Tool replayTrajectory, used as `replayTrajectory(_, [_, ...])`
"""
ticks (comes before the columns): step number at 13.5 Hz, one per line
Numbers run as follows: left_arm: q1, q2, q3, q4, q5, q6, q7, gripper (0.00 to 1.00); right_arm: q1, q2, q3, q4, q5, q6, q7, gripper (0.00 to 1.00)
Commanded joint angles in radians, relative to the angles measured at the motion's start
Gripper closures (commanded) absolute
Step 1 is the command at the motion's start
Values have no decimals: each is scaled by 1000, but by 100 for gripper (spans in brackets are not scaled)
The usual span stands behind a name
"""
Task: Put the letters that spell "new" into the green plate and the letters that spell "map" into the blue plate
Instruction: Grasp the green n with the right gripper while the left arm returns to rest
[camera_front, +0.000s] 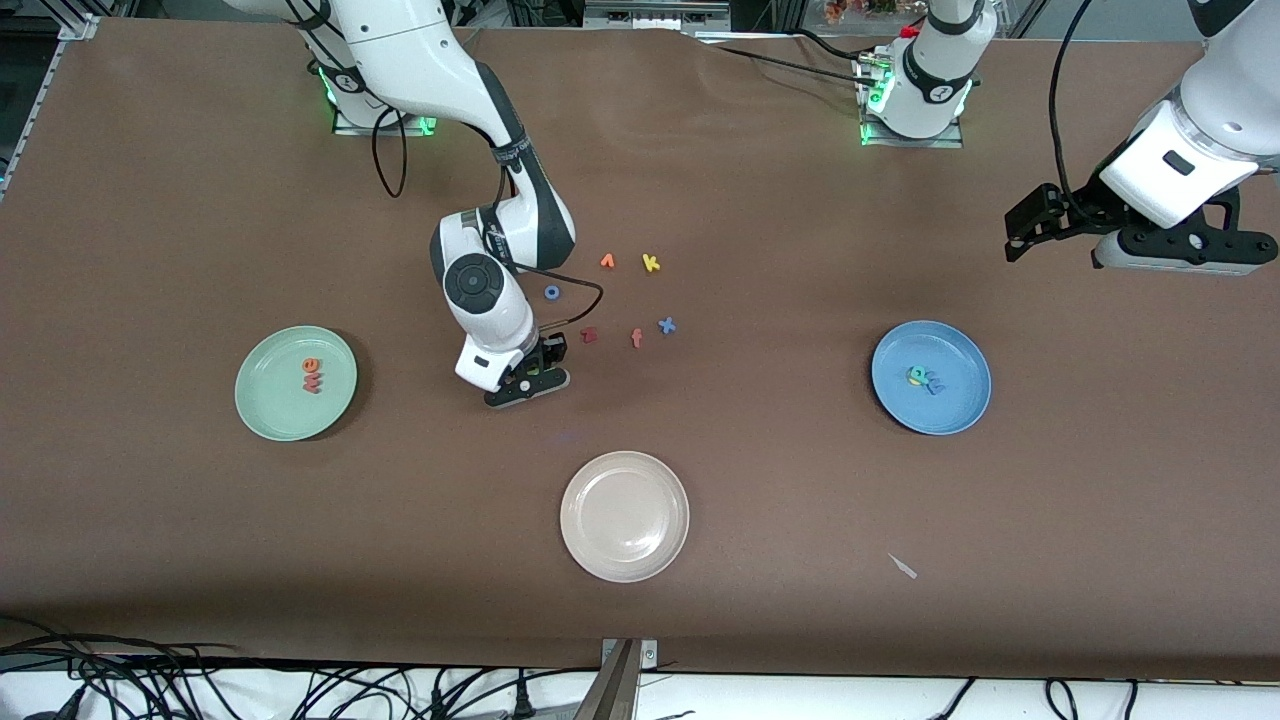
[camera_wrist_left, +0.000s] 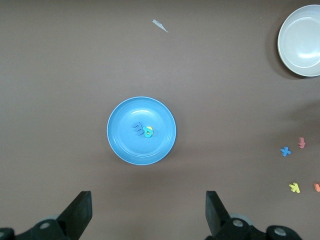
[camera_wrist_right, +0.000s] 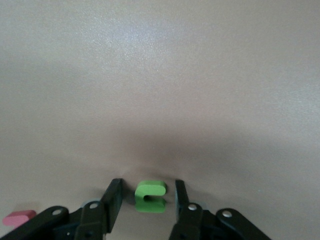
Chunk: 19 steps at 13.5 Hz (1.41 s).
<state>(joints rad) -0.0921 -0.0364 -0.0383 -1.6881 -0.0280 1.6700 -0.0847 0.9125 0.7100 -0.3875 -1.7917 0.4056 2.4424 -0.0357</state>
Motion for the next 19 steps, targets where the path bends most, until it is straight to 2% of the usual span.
replayTrajectory(1, [-5, -14, 1, -1, 28, -18, 8, 0, 3, 12, -1, 12, 22, -20, -23, 54])
replayTrajectory(9, [-6, -14, 0, 1, 30, -32, 8, 0, 3, 12, -1, 11, 22, -22, -36, 68])
replayTrajectory(16, [-5, -14, 0, 1, 30, -32, 16, 0, 3, 11, -1, 17, 22, -20, -36, 73])
replayTrajectory(19, [-5, -13, 1, 5, 30, -32, 16, 0, 0, 5, -5, 38, 22, -48, -36, 79])
